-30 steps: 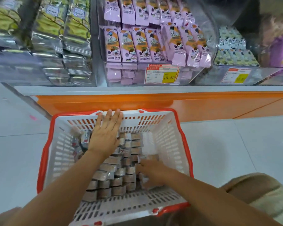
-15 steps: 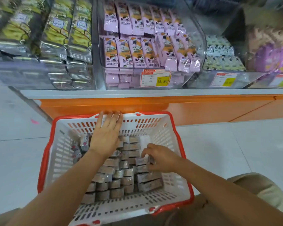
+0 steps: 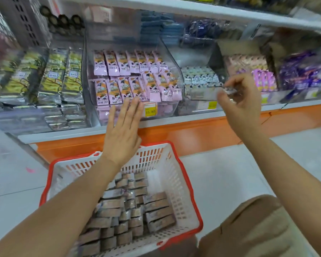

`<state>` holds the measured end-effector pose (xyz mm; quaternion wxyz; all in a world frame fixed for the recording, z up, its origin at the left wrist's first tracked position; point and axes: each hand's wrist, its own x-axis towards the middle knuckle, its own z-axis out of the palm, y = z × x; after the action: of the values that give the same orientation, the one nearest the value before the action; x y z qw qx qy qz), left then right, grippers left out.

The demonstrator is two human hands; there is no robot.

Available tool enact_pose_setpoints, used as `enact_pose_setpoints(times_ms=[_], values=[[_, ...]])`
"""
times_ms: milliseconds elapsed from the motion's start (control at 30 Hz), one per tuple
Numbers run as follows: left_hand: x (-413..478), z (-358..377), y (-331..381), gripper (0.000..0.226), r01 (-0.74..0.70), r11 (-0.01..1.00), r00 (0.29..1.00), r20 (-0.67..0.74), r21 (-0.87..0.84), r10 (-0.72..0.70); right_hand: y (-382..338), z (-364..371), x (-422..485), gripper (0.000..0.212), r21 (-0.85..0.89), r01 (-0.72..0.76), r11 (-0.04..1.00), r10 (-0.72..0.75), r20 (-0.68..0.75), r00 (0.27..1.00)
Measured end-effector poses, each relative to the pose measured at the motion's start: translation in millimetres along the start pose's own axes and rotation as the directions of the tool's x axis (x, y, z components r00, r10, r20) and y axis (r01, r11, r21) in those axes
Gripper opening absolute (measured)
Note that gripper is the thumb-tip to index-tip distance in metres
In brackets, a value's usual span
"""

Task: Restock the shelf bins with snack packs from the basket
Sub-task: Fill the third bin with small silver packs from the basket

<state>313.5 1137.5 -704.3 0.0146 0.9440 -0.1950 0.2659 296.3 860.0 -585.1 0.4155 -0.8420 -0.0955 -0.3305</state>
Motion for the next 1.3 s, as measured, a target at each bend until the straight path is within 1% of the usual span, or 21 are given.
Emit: enact_pose_setpoints(times_ms=[67,167,267,367,400,467,533,633,767,867,933,1100,1167,1200,1300], values=[[4.1,-2.0,1.6,0.098,0.017,1.000,0.999,0.030,0.026,-0.017,14.2,9.0,21.1,0.015,-0.039,-0.027,0.999,0.025,-0.045,0.999],[5.2,-1.0,4.0,0.097,0.021,0.998,0.999,0.033,0.053,-0.023,33.0,31.1,39.9,0.014,-0.092,-0.104,0.990,0.101,-0.038,0.994],[5.9,0.9,4.7,0.096,0.024,0.998,0.999,0.025,0.061,-0.026,48.1,52.5,46.4,0.014,-0.181,-0.114,0.977,0.131,0.083,0.988],[6.7,2.0,3.8,0.097,0.018,0.998,1.000,0.011,0.058,-0.019,60.4,66.6,51.4,0.014,-0.279,-0.148,0.949,0.214,0.225,0.951],[6.8,2.6,3.2,0.097,0.014,0.998,1.000,0.005,0.056,-0.014,61.6,69.4,53.0,0.012,-0.305,-0.154,0.940,0.236,0.251,0.939],[6.7,4.4,2.5,0.098,0.008,0.999,1.000,-0.001,0.053,-0.008,61.1,72.1,55.0,0.007,-0.305,-0.154,0.940,0.246,0.288,0.925],[6.8,5.8,2.7,0.099,0.008,0.999,1.000,-0.004,0.051,-0.008,58.4,72.1,55.0,0.011,-0.297,-0.134,0.945,0.230,0.316,0.920],[6.7,6.2,3.0,0.098,0.013,0.999,1.000,-0.013,0.049,-0.012,57.4,69.8,52.7,0.013,-0.299,-0.139,0.944,0.229,0.291,0.929],[6.6,5.4,2.1,0.098,0.009,0.999,1.000,-0.008,0.049,-0.009,60.5,71.7,54.1,0.013,-0.281,-0.208,0.937,0.250,0.122,0.961],[6.2,4.0,2.6,0.099,0.009,0.999,1.000,0.003,0.052,-0.010,58.8,78.5,55.2,0.010,-0.317,-0.216,0.924,0.251,0.073,0.965],[6.2,3.7,2.5,0.099,0.009,0.999,1.000,0.007,0.052,-0.009,56.5,81.4,55.9,0.010,-0.308,-0.226,0.924,0.265,0.090,0.960],[5.9,2.9,2.7,0.102,0.014,0.998,0.999,0.029,0.061,-0.016,53.0,81.1,60.0,0.010,-0.330,-0.293,0.898,0.368,0.193,0.910],[5.7,2.5,3.1,0.102,0.013,0.998,0.999,0.035,0.066,-0.015,52.4,80.0,61.0,0.006,-0.360,-0.292,0.886,0.387,0.227,0.894],[5.8,2.3,3.2,0.102,0.012,0.998,0.999,0.037,0.068,-0.015,52.1,79.9,60.8,0.011,-0.385,-0.281,0.879,0.394,0.254,0.883],[5.7,1.7,2.8,0.102,0.010,0.998,0.999,0.044,0.066,-0.012,50.4,80.4,59.1,0.043,-0.471,-0.251,0.846,0.430,0.324,0.843]])
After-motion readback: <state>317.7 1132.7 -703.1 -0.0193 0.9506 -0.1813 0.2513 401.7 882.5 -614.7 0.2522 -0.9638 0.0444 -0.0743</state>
